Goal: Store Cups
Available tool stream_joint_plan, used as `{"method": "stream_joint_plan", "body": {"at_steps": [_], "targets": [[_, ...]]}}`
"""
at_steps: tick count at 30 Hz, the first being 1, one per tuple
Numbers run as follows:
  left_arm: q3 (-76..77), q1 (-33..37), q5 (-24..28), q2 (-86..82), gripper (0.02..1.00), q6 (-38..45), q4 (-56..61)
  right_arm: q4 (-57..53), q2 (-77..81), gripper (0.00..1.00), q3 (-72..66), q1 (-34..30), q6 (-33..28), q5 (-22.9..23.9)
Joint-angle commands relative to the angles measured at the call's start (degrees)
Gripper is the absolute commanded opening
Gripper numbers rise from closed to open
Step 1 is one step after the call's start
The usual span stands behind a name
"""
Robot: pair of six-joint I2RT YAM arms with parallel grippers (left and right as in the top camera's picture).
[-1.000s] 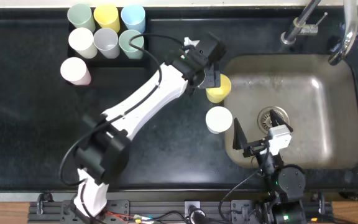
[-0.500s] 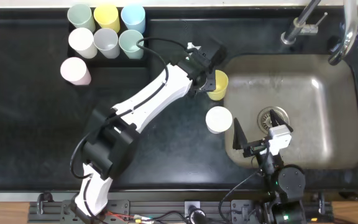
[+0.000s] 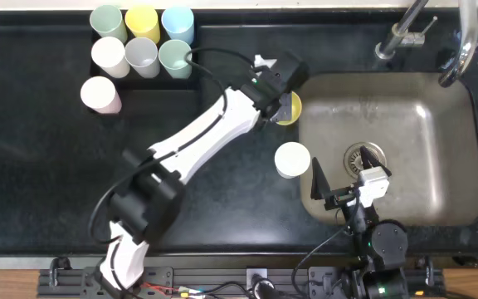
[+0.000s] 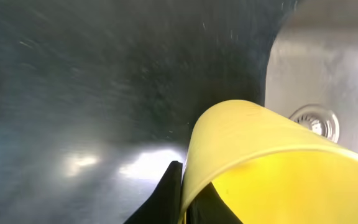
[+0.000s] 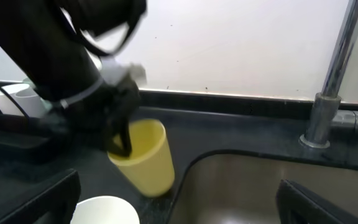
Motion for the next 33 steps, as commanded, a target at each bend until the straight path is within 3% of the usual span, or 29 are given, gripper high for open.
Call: {"method": "stream_joint_plan", "body": {"at_steps": [1,5,8,11,15,21,33], "targets": [[0.42,1.57,-10.43,-11.69,0.047,-0.68,-2.45,0.33,-0.59,0.998,-0.76,-0.35,-0.17,0.46],[-0.13,6.29,-15.23,-18.86,0.042,-2.19,-7.93,0.33,-0.59,0.998,-0.76,-0.35,-0.17,0.46],[-1.16,11.67,-15.65,-23.91,0.042,-3.52,-12.11,0.33,-0.59,0.998,-0.76,-0.35,-0.17,0.46],[-4.26,17.79,-13.68,-28.59,0.04,-5.42,-14.86,0.33,-0.59,0.998,-0.76,-0.35,-0.17,0.46],[-11.3,26.6,-7.28,-32.65,0.042,-6.32,-15.17,0.33,-0.59,0.998,-0.76,-0.35,-0.17,0.46],[-21.07,34.29,-3.32,-32.57,0.034,-7.8,-12.61,0.33,-0.59,0.998,-0.79,-0.35,-0.17,0.46],[-23.65,33.59,-7.13,-28.65,0.034,-39.36,-8.2,0.33,-0.59,0.998,-0.76,-0.35,-0.17,0.46]]}}
